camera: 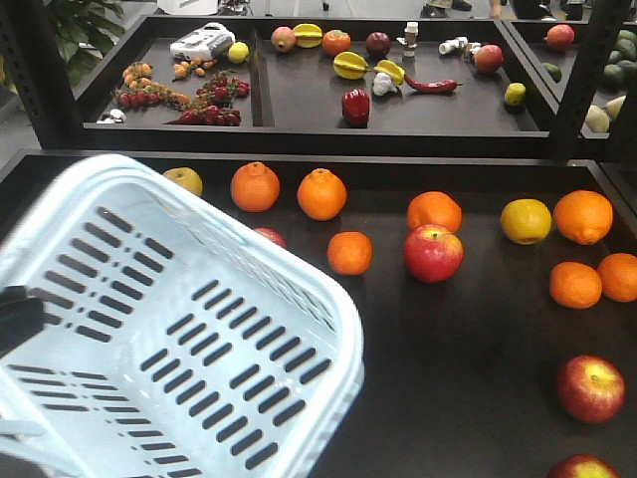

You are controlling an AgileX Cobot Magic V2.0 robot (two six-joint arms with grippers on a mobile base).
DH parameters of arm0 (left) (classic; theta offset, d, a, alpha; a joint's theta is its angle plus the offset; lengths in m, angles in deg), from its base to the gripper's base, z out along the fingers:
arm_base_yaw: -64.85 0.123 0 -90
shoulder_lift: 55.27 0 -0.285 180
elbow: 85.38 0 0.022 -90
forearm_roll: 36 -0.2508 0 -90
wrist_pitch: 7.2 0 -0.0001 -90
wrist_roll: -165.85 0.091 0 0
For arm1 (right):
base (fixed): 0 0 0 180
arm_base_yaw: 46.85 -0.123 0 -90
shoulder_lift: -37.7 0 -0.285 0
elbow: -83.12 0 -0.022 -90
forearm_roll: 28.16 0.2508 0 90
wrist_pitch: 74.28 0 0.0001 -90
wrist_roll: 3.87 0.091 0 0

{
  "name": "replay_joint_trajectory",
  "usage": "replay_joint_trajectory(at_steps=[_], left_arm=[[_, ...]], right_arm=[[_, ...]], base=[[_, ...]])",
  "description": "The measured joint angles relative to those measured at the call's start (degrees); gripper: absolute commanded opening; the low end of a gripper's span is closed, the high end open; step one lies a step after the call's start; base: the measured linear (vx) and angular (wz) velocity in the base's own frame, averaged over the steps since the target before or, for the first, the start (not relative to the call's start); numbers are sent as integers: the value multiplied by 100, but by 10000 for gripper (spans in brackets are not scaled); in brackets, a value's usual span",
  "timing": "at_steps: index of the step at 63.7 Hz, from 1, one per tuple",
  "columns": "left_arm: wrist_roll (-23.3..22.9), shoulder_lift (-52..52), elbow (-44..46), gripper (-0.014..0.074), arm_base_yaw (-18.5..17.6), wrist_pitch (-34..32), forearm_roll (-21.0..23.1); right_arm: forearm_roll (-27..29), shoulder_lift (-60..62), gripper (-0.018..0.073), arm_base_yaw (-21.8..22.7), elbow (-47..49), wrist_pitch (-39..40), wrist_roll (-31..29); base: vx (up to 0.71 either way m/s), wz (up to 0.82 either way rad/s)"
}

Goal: Pick three apples into basket with both arms
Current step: 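Lower the light-blue basket onto the table with the left gripper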

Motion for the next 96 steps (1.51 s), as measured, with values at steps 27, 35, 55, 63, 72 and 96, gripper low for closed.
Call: replay_joint_trajectory(at_steps=[27, 35, 55, 63, 72, 96], left_arm=[[2325, 2606, 1316, -6, 0, -134, 1211], [2776, 3412, 1799, -6, 0, 72, 1331], [3788, 5052, 3033, -6, 0, 957, 1678], [4100, 5590, 3469, -6, 0, 1388, 1731], [4234, 6213, 3921, -6, 0, 1696, 1745], [4423, 7145, 4613, -6, 0, 2025, 1879]], right_arm=[[0, 0, -4, 0, 0, 0, 0], [0, 0, -4, 0, 0, 0, 0], [0, 0, -4, 0, 0, 0, 0], [0, 0, -4, 0, 0, 0, 0], [0, 0, -4, 0, 0, 0, 0], [0, 0, -4, 0, 0, 0, 0]], base=[[0, 0], [0, 0], [0, 0], [0, 0], [0, 0], [0, 0]])
